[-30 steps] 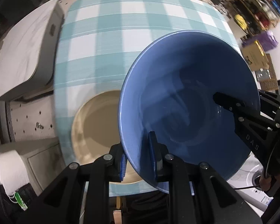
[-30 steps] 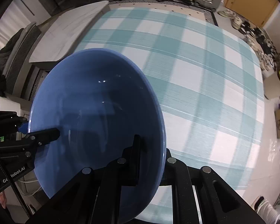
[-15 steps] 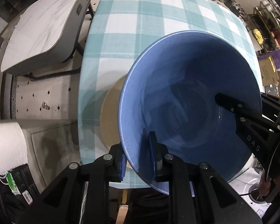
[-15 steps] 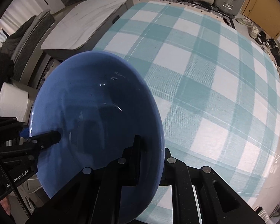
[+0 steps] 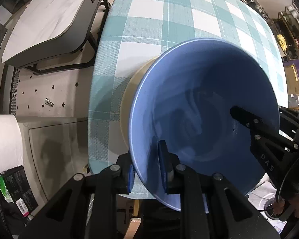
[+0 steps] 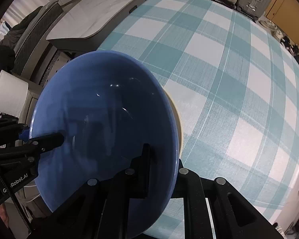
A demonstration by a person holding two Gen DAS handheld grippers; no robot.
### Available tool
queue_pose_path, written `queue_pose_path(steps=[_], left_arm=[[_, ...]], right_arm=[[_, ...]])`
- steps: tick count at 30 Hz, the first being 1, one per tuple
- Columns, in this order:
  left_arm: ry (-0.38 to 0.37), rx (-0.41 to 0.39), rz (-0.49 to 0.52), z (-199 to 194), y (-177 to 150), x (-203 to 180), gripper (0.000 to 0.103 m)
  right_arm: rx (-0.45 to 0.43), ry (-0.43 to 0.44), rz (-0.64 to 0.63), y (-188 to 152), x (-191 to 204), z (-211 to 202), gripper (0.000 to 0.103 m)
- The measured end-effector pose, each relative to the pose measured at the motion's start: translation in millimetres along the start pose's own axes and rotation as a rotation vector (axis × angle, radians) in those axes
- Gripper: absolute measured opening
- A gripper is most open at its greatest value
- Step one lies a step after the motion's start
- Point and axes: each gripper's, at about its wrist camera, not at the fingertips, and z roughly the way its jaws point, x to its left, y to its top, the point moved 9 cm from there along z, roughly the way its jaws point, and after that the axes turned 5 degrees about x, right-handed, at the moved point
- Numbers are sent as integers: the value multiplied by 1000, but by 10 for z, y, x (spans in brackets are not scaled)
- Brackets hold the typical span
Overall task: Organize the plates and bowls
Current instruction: 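Lift and carry the blue bowl stack with both grippers over the cream plates, then lower the bowl stack onto the cream plates and open both grippers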
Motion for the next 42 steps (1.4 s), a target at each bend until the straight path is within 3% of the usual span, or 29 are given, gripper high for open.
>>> queue_pose_path(steps=[8, 12, 14, 20, 22, 24, 29, 33, 37, 39, 40, 42], left_arm=[[-4, -17, 22, 23, 8, -23, 19], [-33, -34, 6, 19, 29, -8, 29], [-22, -43, 17, 13, 26, -18, 41], [-8, -66, 7, -38, 47, 58, 47], [-19, -81, 3, -77, 57, 78, 49], [-13, -93, -10, -100, 57, 114, 49], [-12, -125, 1, -199, 40, 94, 49], [-4, -224, 9, -476, -46, 80, 49], [35, -412, 5, -858, -117, 57, 53], [49, -519, 4, -1037, -176, 19, 74], [69, -573, 1, -1104, -214, 5, 91], [97, -702, 10, -1256, -320, -61, 95]], right_arm=[[-20, -10, -6, -11, -7, -6, 13], [-24, -36, -30, -21, 21, -18, 13], [-28, -39, -35, -21, 21, -19, 13], [-92, -28, -57, 51, -14, -125, 20], [-125, -21, -69, 85, -15, -204, 30], [-149, -19, -60, 110, -34, -279, 65], [-237, -55, -68, 174, -114, -507, 71], [-320, -18, -59, 129, -194, -742, 77], [-415, 68, -27, -23, -265, -1009, 85], [-487, 102, -1, -132, -289, -1175, 87], [-524, 111, 14, -191, -309, -1253, 90], [-598, 94, 39, -316, -360, -1379, 100]])
